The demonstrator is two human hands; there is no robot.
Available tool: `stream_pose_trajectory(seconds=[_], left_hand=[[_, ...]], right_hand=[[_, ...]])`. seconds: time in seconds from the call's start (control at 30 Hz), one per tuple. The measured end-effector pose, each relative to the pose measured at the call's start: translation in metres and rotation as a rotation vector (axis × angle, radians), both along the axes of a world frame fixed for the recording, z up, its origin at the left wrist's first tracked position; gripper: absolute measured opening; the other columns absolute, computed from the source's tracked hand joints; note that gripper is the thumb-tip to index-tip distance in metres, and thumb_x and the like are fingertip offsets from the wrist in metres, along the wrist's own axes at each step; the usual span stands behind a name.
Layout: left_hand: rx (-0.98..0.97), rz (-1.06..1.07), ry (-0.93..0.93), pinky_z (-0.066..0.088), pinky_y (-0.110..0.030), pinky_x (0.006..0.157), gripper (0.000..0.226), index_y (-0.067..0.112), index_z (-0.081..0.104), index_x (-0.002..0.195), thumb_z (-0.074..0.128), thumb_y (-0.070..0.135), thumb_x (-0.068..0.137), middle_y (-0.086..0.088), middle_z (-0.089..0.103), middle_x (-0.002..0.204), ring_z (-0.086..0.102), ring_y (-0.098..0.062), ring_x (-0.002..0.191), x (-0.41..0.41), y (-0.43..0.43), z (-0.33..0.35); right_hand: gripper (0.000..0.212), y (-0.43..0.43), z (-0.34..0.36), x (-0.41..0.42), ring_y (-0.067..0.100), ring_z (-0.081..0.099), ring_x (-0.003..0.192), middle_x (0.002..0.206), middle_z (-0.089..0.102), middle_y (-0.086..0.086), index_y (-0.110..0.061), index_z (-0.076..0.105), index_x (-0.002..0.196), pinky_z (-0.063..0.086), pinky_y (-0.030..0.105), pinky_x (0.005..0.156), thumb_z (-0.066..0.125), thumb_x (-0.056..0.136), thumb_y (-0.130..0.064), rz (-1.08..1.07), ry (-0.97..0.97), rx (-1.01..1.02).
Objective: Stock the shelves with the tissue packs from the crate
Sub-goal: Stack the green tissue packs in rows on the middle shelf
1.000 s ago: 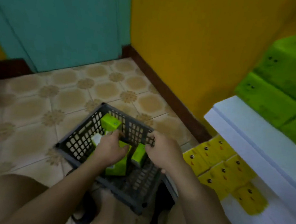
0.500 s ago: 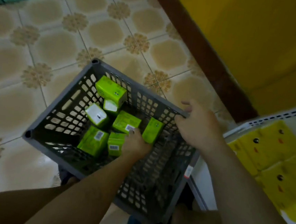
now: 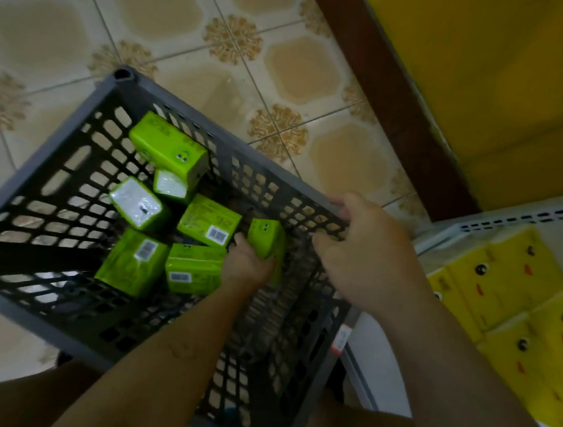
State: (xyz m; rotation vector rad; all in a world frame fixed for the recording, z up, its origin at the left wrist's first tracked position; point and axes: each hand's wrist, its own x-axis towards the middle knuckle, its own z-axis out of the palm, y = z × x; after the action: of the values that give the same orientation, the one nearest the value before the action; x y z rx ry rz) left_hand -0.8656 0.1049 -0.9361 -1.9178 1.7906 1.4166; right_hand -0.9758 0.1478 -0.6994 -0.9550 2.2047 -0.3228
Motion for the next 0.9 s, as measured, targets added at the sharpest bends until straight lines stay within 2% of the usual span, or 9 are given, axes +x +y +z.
stream_pose_trajectory(seconds=[0.1, 0.17, 0.23, 0.33, 0.43, 0.53, 0.67, 0.8, 0.9], left_hand=[[0.167, 0.290, 0.191, 0.043, -0.041, 0.102, 0.079, 0.003, 0.037, 0.138, 0.076, 0.032, 0.076, -0.021, 0.053, 0.135, 0.054, -0.035, 0.121, 0.009, 0.000, 0.032], [0.257, 0.471, 0.354, 0.052, -0.046, 0.093, 0.081, 0.017, 0.041, 0.131, 0.076, 0.040, 0.061, -0.015, 0.058, 0.132, 0.061, -0.031, 0.108, 0.020, 0.003, 0.065], [0.308, 0.618, 0.513, 0.057, -0.041, 0.074, 0.081, 0.029, 0.031, 0.140, 0.073, 0.030, 0.071, -0.007, 0.056, 0.130, 0.063, -0.026, 0.096, 0.032, 0.009, 0.108], [0.346, 0.632, 0.747, 0.057, -0.042, 0.073, 0.091, 0.041, 0.013, 0.149, 0.067, 0.008, 0.084, -0.002, 0.059, 0.127, 0.065, -0.027, 0.098, 0.057, 0.018, 0.167], [0.287, 0.562, 0.917, 0.055, -0.038, 0.069, 0.090, 0.051, 0.020, 0.142, 0.070, 0.006, 0.082, -0.003, 0.065, 0.122, 0.067, -0.030, 0.102, 0.085, 0.033, 0.232], [0.238, 0.441, 0.959, 0.056, -0.044, 0.074, 0.081, 0.047, 0.030, 0.129, 0.077, 0.012, 0.072, -0.006, 0.067, 0.118, 0.068, -0.031, 0.100, 0.107, 0.056, 0.281], [0.207, 0.404, 0.957, 0.055, -0.042, 0.076, 0.040, 0.022, 0.042, 0.103, 0.075, 0.030, 0.081, -0.006, 0.063, 0.106, 0.064, -0.024, 0.088, 0.121, 0.082, 0.336], [0.089, 0.244, 0.907, 0.056, -0.035, 0.065, 0.037, 0.019, 0.043, 0.100, 0.073, 0.033, 0.083, -0.008, 0.061, 0.104, 0.062, -0.024, 0.088, 0.122, 0.114, 0.386], [0.022, 0.089, 0.904, 0.052, -0.033, 0.063, 0.031, 0.024, 0.050, 0.108, 0.070, 0.028, 0.085, -0.006, 0.065, 0.103, 0.063, -0.023, 0.083, 0.116, 0.149, 0.414]], right_hand=[[0.047, 0.003, 0.004, 0.000, 0.023, 0.053, 0.111, 0.124, 0.055, 0.001, -0.028, 0.046, 0.135, 0.048, 0.041, 0.093, 0.059, 0.090, -0.026, 0.030, 0.017, 0.034], [0.051, 0.004, 0.007, 0.003, 0.026, 0.051, 0.116, 0.132, 0.053, 0.003, -0.028, 0.043, 0.139, 0.048, 0.040, 0.095, 0.059, 0.091, -0.027, 0.057, 0.010, 0.063], [0.054, 0.007, 0.013, 0.008, 0.027, 0.052, 0.114, 0.136, 0.049, 0.004, -0.027, 0.040, 0.142, 0.048, 0.039, 0.091, 0.059, 0.092, -0.030, 0.065, -0.011, 0.059], [0.057, 0.015, 0.030, 0.019, 0.026, 0.052, 0.106, 0.140, 0.043, 0.006, -0.027, 0.035, 0.145, 0.047, 0.034, 0.078, 0.056, 0.094, -0.042, -0.011, -0.076, 0.029], [0.068, 0.035, 0.053, 0.042, 0.028, 0.050, 0.122, 0.146, 0.039, 0.000, -0.033, 0.031, 0.147, 0.055, 0.037, 0.078, 0.059, 0.089, -0.055, -0.308, -0.394, -0.072], [0.062, 0.068, 0.074, 0.067, 0.029, 0.064, 0.107, 0.131, 0.058, 0.006, -0.029, 0.043, 0.138, 0.059, 0.047, 0.070, 0.069, 0.085, -0.045, -0.535, -0.758, -0.293], [0.037, 0.120, 0.115, 0.081, 0.027, 0.069, 0.092, 0.113, 0.067, 0.009, -0.022, 0.054, 0.115, 0.055, 0.049, 0.079, 0.073, 0.084, -0.028, -0.565, -0.635, -0.575], [0.020, 0.178, 0.151, 0.085, 0.025, 0.069, 0.092, 0.107, 0.072, 0.010, -0.019, 0.065, 0.106, 0.056, 0.044, 0.081, 0.068, 0.088, -0.026, -0.494, -0.600, -0.680], [0.024, 0.228, 0.172, 0.087, 0.013, 0.059, 0.104, 0.116, 0.063, -0.001, -0.031, 0.059, 0.103, 0.049, 0.017, 0.083, 0.073, 0.084, -0.033, -0.381, -0.179, -0.695]])
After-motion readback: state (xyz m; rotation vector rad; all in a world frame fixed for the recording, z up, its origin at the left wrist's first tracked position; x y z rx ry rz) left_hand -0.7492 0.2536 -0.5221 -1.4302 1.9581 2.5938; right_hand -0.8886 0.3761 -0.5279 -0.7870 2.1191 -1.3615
